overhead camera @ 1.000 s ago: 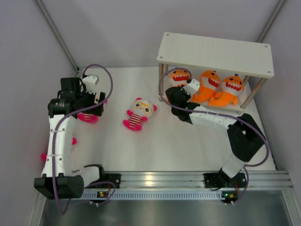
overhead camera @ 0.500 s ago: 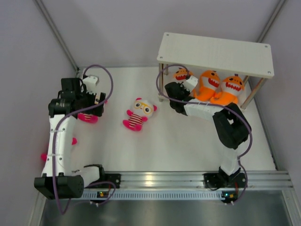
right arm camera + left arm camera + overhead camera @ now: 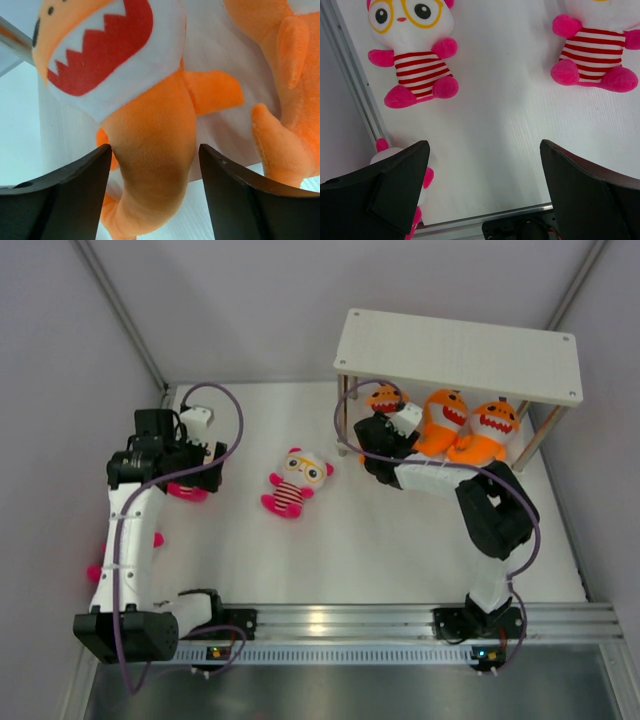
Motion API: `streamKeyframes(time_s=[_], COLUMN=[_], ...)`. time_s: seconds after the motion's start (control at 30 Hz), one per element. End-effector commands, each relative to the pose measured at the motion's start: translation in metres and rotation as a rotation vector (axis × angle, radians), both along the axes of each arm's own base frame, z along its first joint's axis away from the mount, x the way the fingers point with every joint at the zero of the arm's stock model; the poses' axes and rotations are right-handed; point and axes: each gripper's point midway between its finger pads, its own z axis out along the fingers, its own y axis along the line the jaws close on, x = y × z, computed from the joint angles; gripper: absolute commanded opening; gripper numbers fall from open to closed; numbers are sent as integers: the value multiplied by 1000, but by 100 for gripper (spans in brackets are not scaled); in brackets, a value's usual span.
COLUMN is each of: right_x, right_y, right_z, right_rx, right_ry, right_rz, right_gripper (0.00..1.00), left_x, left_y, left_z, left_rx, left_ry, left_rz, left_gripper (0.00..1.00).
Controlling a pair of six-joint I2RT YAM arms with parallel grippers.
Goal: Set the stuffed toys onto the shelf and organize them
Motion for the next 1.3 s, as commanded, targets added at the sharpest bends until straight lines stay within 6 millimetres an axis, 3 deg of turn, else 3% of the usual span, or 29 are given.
streamKeyframes(time_s=[0.0,0.27,0.4,0.5,0.57,0.6,0.63,0.67,0.7,0.73,0.77,0.8,0.83,0.87,0.9,0.93,1.0,1.03,1.07,1.1,1.17,1.2,1.23,1.27], right_x=[3,-14,-25,-46,-70,-80,-95,-106,-113,-129,-136,-147,-147,-146,-145,-135,-126,-121,-116,-110,-94,-86,-79,-77], right_y=[4,14,15,17,25,27,41,43,52,78,98,133,151,163,167,182,194,200,202,206,209,208,210,210], right_z=[49,73,83,91,88,99,99,91,106,92,93,91,100,96,59,80,63,68,65,50,50,36,40,26], right_rx=[34,-34,-33,-47,-84,-76,-82,-102,-94,-97,-88,-56,-43,-56,-130,-119,-160,-161,-161,-165,-152,-174,-178,-199], right_ry=[-118,-161,-159,-143,-119,-137,-137,-123,-167,-153,-168,-182,-187,-142,3,-13,30,16,23,58,94,125,119,150], right_rz=[19,56,72,103,136,154,209,245,297,452,567,763,839,890,918,919,927,930,921,921,915,912,904,902], right_gripper=[72,91,93,93,93,92,92,91,89,87,85,83,82,81,80,81,83,84,84,84,83,82,81,81], left_x=[1,0,-2,-4,-6,-6,-8,-9,-10,-11,-12,-13,-13,-13,-14,-15,-16,-16,-16,-17,-18,-18,-18,-18], left_y=[-1,-3,-1,0,1,3,3,4,4,5,5,4,5,5,5,6,7,7,7,7,5,5,5,5], left_z=[2,-2,-3,-5,-9,-11,-13,-16,-17,-21,-24,-28,-29,-31,-31,-31,-30,-29,-29,-30,-31,-32,-32,-33], left_rx=[7,0,10,18,24,31,30,32,34,33,34,30,30,31,29,34,40,40,39,37,31,30,32,30], left_ry=[-27,-15,-13,-12,0,3,10,16,21,32,40,51,56,62,64,65,57,53,53,53,55,58,60,63], left_rz=[-22,-32,-27,-29,-22,-14,-11,-9,-5,-1,-1,2,4,8,14,17,22,22,21,20,14,14,15,14], left_gripper=[98,98,98,98,98,98,98,98,98,98,98,98,98,98,98,98,98,98,98,98,98,98,98,98])
